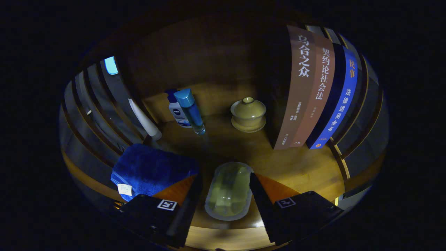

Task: Pull open the drawer, take out the items inside it, and place them on the countertop above the cabinet.

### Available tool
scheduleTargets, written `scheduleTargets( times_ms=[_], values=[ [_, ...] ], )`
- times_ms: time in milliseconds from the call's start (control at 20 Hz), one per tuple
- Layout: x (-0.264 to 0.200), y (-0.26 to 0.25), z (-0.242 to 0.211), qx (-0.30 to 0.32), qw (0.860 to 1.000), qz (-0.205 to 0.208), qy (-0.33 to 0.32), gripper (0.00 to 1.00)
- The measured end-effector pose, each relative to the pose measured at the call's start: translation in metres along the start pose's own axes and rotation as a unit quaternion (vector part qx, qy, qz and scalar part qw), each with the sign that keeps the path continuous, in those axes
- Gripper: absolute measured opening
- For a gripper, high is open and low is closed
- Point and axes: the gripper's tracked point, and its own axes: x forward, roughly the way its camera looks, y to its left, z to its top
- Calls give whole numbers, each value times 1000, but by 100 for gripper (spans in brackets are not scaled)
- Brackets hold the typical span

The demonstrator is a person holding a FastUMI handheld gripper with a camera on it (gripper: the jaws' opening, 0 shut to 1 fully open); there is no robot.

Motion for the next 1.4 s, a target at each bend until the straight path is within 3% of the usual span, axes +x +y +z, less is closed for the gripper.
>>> scheduleTargets(
  times_ms=[250, 500, 750, 950, 1150, 1400],
  values=[
    [-18, 6, -1, -6, 1000, 7, -14, 98],
    [-53, 8, -22, -31, 998, 2, -56, 99],
    [-115, 17, -51, -29, 992, 14, -121, 99],
    [-182, 25, -70, -41, 976, 35, -211, 99],
    [-226, 18, -122, -65, 961, 30, -266, 99],
    [-233, 14, -209, -52, 961, 54, -265, 99]
  ],
)
